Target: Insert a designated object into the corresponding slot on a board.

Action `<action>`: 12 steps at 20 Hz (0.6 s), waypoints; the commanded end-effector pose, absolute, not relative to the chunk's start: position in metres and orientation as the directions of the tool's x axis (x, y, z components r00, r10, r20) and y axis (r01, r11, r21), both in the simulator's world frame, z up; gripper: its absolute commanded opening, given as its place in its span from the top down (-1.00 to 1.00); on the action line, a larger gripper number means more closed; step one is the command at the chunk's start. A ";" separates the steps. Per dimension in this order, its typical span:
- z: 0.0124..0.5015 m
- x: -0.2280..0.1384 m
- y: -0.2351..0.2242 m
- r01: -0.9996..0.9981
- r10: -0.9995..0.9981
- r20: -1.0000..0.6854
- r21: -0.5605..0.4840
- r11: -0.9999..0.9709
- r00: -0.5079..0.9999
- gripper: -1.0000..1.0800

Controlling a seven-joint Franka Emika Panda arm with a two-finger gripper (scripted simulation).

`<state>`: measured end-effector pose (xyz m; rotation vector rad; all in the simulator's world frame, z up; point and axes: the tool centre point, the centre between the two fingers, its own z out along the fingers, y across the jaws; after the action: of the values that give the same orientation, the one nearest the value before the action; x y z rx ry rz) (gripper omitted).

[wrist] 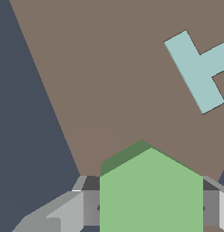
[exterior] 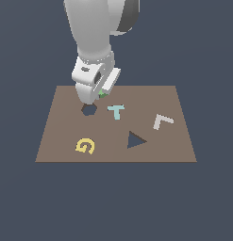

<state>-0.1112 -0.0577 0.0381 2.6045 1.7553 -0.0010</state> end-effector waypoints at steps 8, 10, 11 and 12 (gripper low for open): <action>0.040 -0.079 -0.086 0.996 0.996 -0.002 0.001 -0.088 0.088 1.00; 0.040 -0.072 -0.090 0.999 0.999 -0.002 0.001 -0.037 0.037 1.00; 0.040 -0.069 -0.092 1.000 1.000 -0.002 0.001 -0.013 0.013 1.00; 0.040 -0.066 -0.093 1.000 1.000 -0.002 0.001 0.010 -0.010 1.00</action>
<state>-0.0711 -0.0906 0.0398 2.2528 2.1876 -0.0017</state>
